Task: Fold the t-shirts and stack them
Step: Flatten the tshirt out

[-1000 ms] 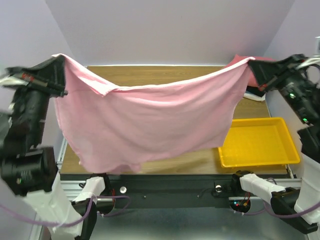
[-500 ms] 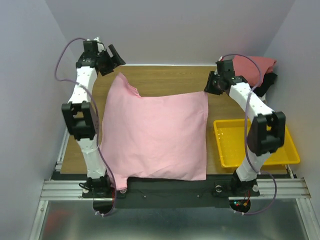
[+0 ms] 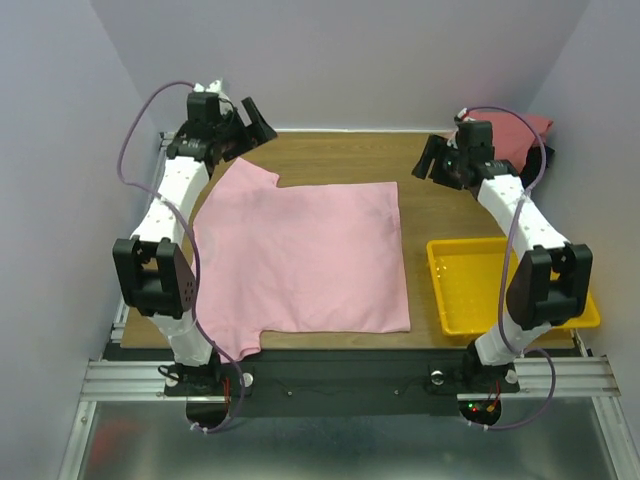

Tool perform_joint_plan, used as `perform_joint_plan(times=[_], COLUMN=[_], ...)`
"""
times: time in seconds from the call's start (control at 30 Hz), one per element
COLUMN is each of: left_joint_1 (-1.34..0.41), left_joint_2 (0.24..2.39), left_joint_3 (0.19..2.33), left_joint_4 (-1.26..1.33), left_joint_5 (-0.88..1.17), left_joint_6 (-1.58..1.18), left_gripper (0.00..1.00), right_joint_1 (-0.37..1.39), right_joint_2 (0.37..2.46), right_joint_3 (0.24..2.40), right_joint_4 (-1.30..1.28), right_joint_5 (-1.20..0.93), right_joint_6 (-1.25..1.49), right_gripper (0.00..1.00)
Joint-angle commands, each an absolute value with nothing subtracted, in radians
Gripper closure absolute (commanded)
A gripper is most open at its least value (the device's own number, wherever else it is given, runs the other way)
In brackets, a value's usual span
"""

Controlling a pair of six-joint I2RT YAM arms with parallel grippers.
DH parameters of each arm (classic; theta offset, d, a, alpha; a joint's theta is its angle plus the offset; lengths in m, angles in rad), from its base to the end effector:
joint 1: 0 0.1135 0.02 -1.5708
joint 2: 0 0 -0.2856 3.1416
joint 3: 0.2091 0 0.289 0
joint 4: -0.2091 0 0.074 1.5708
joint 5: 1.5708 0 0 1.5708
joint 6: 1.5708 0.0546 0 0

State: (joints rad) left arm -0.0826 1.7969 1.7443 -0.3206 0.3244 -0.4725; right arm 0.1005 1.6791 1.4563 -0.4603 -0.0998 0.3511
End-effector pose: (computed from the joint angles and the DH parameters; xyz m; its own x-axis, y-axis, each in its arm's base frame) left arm 0.4835 -0.0575 0.3910 -0.4938 -0.3920 -0.7763 0.1677 0.8330 -0.5273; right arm 0.4366 0.0495 0.3125 -0.6505 0.2784 -0.7067 0.0501 0.9441 0.3258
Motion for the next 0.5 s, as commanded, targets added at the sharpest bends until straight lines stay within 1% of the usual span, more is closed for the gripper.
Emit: perform_joint_plan(times=[0.0,0.03,0.17,0.27,0.4,0.47], left_joint_1=[-0.129,-0.138,-0.146,-0.146,-0.146,-0.146], left_joint_2=[1.737,1.715,1.663,1.648,1.638,1.644], left_joint_3=[1.55,1.495,1.401,1.373,1.35,1.335], left_joint_4=[-0.258,-0.252,-0.252,-0.282,-0.347,-0.377], left_joint_5=[0.276,0.256,0.186,0.129,0.034,0.008], left_joint_6=[-0.466,-0.468,-0.495,-0.495,-0.471,-0.456], left_gripper=[0.01,0.01,0.01,0.01,0.01,0.01], right_joint_1=[0.124,0.132,0.169,0.216,0.3,0.313], right_joint_2=[1.603,1.594,1.569,1.566,1.589,1.604], right_joint_3=[1.336,1.319,1.249,1.22,1.213,1.216], right_joint_4=[-0.431,-0.43,-0.431,-0.43,-0.431,-0.43], right_joint_5=[-0.244,-0.256,-0.313,-0.339,-0.318,-0.31], right_joint_6=[0.327,0.324,0.311,0.308,0.304,0.311], right_gripper=[0.24,0.24,0.23,0.23,0.23,0.23])
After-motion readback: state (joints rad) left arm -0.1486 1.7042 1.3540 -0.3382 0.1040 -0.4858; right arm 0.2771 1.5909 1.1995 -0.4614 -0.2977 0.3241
